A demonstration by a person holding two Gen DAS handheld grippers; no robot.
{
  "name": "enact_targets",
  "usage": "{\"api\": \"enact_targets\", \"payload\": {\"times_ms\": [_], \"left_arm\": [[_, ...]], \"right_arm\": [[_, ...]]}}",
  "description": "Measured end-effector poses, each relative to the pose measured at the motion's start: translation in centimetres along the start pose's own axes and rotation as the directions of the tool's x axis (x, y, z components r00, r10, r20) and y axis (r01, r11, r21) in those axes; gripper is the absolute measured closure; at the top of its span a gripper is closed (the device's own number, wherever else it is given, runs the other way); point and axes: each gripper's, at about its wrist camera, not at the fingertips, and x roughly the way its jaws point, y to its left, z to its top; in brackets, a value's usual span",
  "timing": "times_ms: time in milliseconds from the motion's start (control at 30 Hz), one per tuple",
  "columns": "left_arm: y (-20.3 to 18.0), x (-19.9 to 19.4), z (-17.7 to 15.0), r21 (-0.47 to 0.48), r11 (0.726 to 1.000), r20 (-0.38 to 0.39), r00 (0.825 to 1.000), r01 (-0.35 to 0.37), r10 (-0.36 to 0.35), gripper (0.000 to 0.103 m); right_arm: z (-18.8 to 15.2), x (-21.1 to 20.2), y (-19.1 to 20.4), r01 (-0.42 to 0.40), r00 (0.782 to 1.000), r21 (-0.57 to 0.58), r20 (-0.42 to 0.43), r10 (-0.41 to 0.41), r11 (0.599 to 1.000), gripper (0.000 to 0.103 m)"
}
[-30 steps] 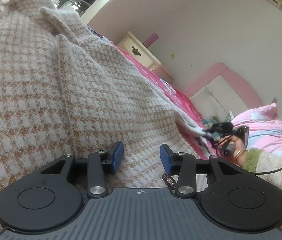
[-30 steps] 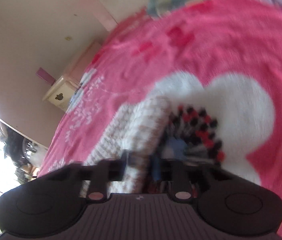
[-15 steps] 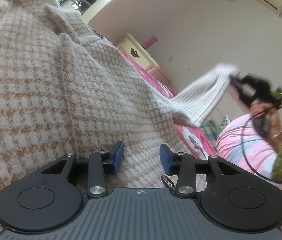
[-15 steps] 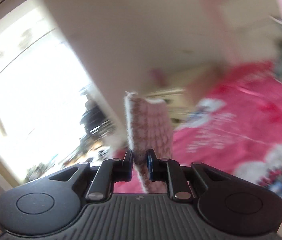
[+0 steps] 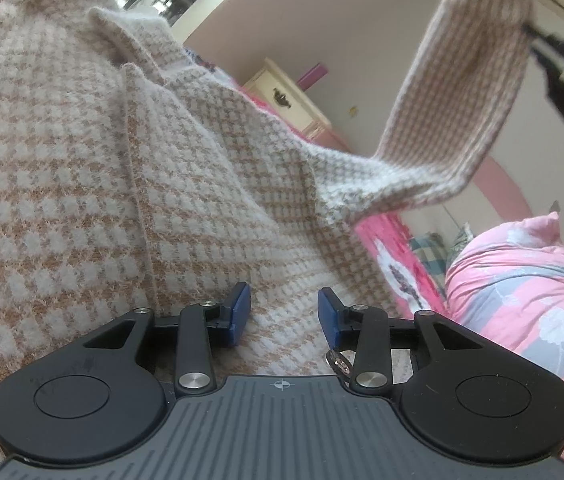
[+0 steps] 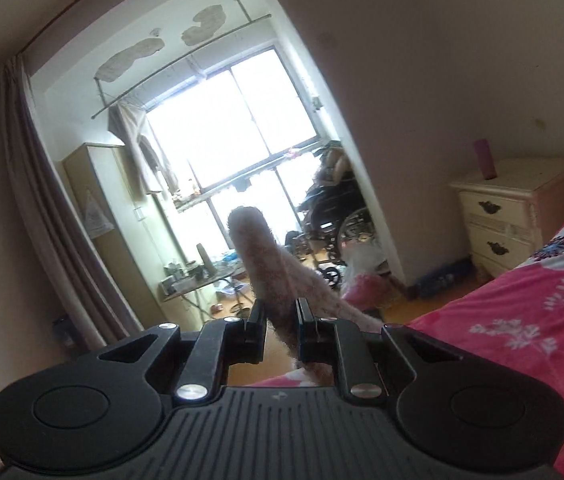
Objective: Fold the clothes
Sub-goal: 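Fold the lifted sleeve over the cardigan body with the right gripper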
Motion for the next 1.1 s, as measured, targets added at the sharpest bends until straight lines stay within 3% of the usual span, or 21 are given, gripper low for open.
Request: {"api": "enact_targets", "payload": {"times_ms": [67, 233, 400, 533, 633, 767, 833, 967, 1100], "left_arm": [[0.0, -1.2, 0.3, -0.052, 0.999, -0.012, 1.0, -0.013, 0.013, 0.063], [2.1, -9.1, 0.7, -0.239, 0.971, 0.083, 0.996, 0.006, 0.015, 0.061], [3.1, -18.3, -0.2, -0.218, 0.972, 0.123, 0.986, -0.082, 0.11, 0.059], [3.0, -24.5, -1.3, -0.186, 0.969, 0.156, 0.968, -0.165, 0.195, 0.057], [2.6, -27.4, -2.0, -0.168, 0.962, 0.175, 0.954, -0.217, 0.245, 0.056], [2.5, -27.9, -2.0, -0.145, 0.956, 0.171, 0.945, -0.254, 0.277, 0.055], [2.6, -27.5, -1.8, -0.146, 0.953, 0.16, 0.944, -0.266, 0.288, 0.055], [2.3, -26.6, -1.2, -0.128, 0.956, 0.166, 0.944, -0.266, 0.285, 0.055], [1.1, -24.1, 0.4, -0.075, 0.962, 0.156, 0.95, -0.262, 0.271, 0.055]], "right_arm": [[-0.3, 0.1, 1.9, -0.041, 0.999, -0.014, -0.014, 0.041, 0.999, 0.087], [-2.6, 0.7, 8.0, -0.191, 0.977, -0.105, -0.112, 0.179, 0.976, 0.087], [-7.4, 1.3, 13.3, -0.34, 0.922, -0.206, -0.264, 0.283, 0.918, 0.087], [-13.6, 1.8, 15.2, -0.431, 0.858, -0.216, -0.398, 0.324, 0.876, 0.086], [-20.2, 2.5, 16.3, -0.454, 0.813, -0.238, -0.504, 0.291, 0.859, 0.084], [-28.4, 3.5, 18.0, -0.416, 0.786, -0.312, -0.595, 0.165, 0.854, 0.076], [-31.3, 3.8, 18.6, -0.395, 0.77, -0.305, -0.624, 0.131, 0.867, 0.054], [-31.1, 1.8, 19.2, -0.391, 0.772, -0.234, -0.611, 0.178, 0.89, 0.047], [-28.2, -1.4, 15.8, -0.278, 0.832, -0.077, -0.517, 0.2, 0.958, 0.041]]}}
